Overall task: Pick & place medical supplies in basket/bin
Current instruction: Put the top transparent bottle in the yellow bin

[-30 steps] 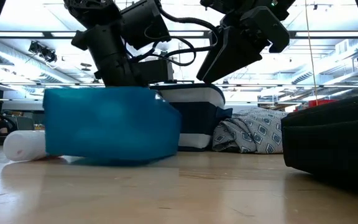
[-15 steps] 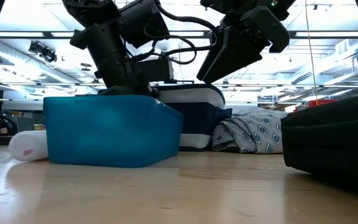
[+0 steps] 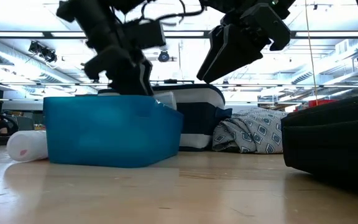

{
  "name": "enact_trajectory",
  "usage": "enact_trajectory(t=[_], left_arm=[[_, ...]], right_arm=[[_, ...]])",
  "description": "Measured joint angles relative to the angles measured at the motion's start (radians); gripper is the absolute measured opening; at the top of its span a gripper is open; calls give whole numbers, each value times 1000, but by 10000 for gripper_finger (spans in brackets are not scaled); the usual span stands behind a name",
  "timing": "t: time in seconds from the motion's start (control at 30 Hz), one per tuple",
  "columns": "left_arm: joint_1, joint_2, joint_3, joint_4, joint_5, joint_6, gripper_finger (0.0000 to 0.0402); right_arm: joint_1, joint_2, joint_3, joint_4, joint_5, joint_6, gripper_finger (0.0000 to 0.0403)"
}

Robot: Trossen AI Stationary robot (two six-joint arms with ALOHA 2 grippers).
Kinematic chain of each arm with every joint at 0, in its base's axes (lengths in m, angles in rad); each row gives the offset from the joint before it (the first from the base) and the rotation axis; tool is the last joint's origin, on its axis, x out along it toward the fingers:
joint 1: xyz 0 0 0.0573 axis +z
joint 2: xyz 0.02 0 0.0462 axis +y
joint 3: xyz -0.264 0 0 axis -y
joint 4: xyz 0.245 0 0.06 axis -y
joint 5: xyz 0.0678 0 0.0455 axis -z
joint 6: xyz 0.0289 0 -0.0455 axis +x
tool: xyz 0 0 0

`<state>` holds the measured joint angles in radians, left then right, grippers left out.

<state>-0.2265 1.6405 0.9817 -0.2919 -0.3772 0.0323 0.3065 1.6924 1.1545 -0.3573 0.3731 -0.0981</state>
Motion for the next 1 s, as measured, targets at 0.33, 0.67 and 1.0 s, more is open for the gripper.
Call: enact_trajectory(t=[0.33, 0.67, 1.0], left_arm=[[-34, -58, 0, -44, -63, -16, 126], [-49, -71, 0, -104, -141, -24, 126], [-84, -202, -1, -252, -255, -84, 126]], right_arm=[[0, 0, 0, 164, -111, 0, 218], [-55, 0, 0, 219, -97, -12, 254], [-89, 0, 0, 298, -146, -65, 272]])
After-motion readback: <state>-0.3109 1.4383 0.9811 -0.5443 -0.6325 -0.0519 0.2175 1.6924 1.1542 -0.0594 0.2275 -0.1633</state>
